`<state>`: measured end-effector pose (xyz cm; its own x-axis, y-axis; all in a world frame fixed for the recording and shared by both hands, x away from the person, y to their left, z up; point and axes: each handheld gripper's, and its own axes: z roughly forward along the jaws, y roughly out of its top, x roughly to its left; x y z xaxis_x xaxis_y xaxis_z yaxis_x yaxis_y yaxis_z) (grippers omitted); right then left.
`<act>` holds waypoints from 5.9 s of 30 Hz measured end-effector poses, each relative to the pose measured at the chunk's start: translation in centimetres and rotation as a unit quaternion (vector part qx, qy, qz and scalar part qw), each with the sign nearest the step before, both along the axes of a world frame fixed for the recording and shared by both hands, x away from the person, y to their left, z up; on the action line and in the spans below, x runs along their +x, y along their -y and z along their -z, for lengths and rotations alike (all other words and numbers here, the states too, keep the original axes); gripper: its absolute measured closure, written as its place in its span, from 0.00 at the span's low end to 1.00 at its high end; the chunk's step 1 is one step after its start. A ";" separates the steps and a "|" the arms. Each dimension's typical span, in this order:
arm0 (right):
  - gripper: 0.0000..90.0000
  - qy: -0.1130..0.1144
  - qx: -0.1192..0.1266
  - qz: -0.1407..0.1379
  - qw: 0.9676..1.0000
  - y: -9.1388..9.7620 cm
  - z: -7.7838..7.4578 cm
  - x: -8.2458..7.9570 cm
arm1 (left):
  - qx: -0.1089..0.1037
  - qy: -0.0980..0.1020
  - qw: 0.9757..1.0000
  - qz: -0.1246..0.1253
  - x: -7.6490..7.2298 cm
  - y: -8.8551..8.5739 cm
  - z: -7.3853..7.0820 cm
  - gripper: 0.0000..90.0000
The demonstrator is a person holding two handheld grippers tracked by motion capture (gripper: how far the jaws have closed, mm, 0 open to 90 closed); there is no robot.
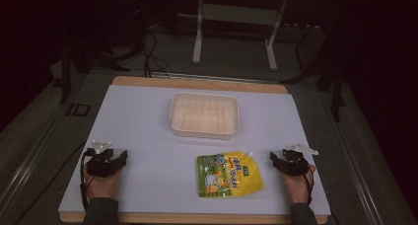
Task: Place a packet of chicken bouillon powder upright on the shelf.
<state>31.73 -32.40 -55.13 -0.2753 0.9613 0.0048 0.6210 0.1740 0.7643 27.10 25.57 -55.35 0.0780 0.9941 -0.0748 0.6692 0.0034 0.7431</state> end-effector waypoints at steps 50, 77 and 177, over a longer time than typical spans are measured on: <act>0.40 -0.114 0.110 -0.169 0.973 -3.9 -0.9 -4.9 | 0.051 0.009 0.993 0.110 0.3 0.5 0.1 0.57; 0.49 -0.131 0.127 -0.191 0.964 -7.0 -1.5 -3.5 | 0.054 0.011 0.993 0.108 0.3 0.5 0.1 0.56; 1.00 -0.041 0.108 -0.344 0.932 -19.2 -16.6 -1.6 | 0.052 0.029 0.993 0.106 -0.1 0.5 0.0 0.55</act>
<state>30.14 -13.24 -38.50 -0.8159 0.5320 0.2266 0.4780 0.4000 0.7820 27.00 25.08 -55.31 0.2880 0.9569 0.0376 0.6030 -0.2118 0.7691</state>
